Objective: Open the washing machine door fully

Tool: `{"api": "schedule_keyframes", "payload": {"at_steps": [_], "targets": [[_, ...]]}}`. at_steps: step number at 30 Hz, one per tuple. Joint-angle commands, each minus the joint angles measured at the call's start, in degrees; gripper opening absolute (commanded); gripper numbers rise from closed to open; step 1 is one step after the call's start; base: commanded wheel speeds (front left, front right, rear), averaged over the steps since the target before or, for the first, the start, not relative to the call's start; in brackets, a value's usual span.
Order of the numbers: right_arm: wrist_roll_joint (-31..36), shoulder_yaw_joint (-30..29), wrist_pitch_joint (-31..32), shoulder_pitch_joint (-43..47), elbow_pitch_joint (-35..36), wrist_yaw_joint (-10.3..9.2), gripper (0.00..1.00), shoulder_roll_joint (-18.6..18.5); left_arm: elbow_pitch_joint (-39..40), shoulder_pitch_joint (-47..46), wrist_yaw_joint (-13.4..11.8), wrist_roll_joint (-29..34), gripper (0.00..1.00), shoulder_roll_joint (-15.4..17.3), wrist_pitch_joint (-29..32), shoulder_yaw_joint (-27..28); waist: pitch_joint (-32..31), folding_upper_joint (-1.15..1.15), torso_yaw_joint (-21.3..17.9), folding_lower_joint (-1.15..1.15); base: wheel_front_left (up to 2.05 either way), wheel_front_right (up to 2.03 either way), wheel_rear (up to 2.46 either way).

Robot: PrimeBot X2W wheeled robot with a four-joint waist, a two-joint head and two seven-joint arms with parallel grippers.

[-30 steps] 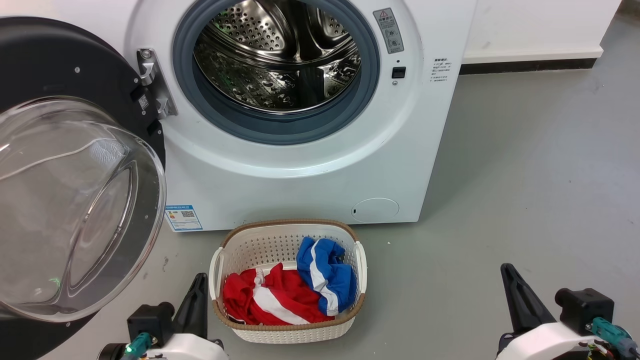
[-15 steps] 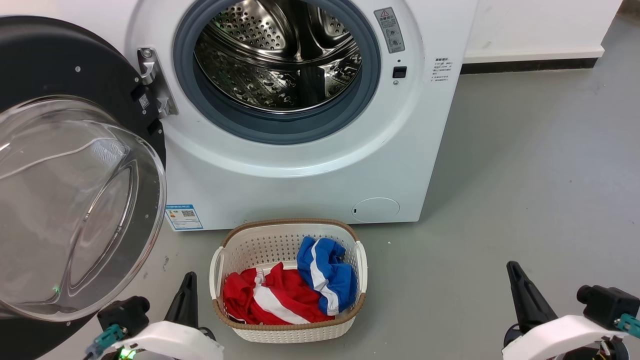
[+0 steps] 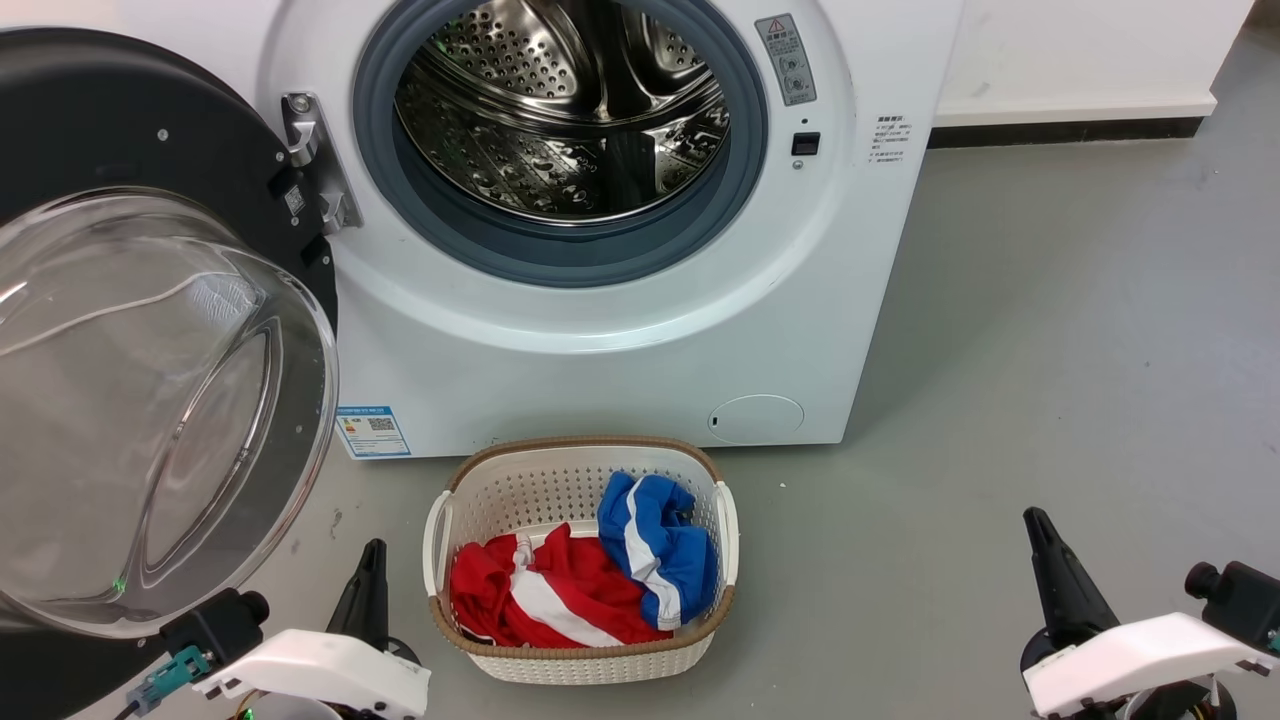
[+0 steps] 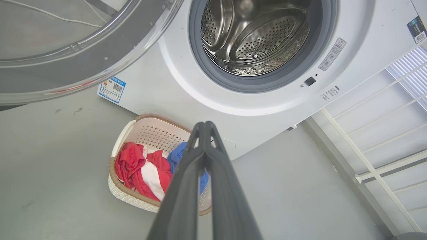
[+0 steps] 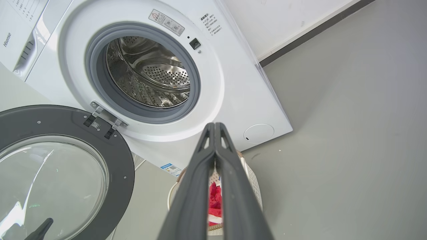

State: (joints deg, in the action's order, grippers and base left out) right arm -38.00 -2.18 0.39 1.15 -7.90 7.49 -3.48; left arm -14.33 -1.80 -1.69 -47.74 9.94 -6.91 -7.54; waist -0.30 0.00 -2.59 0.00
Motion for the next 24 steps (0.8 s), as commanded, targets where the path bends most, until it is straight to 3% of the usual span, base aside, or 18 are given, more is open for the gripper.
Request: {"api": "schedule_keyframes", "payload": {"at_steps": [1,24], "targets": [[-2.36,-0.31,0.28,-1.75,0.33,0.01,0.00,0.03,0.74,-1.90,0.48,-1.79,0.00,-0.17,0.44,0.83,0.01,0.00,0.04,0.00,0.00,0.00,0.00],[-19.68,-1.70,2.25,-3.78,-1.79,0.01,0.00,0.24,0.66,-2.99,3.43,-16.03,0.00,-2.43,4.80,5.36,0.12,0.00,0.68,0.00,0.00,0.00,0.00]]}}
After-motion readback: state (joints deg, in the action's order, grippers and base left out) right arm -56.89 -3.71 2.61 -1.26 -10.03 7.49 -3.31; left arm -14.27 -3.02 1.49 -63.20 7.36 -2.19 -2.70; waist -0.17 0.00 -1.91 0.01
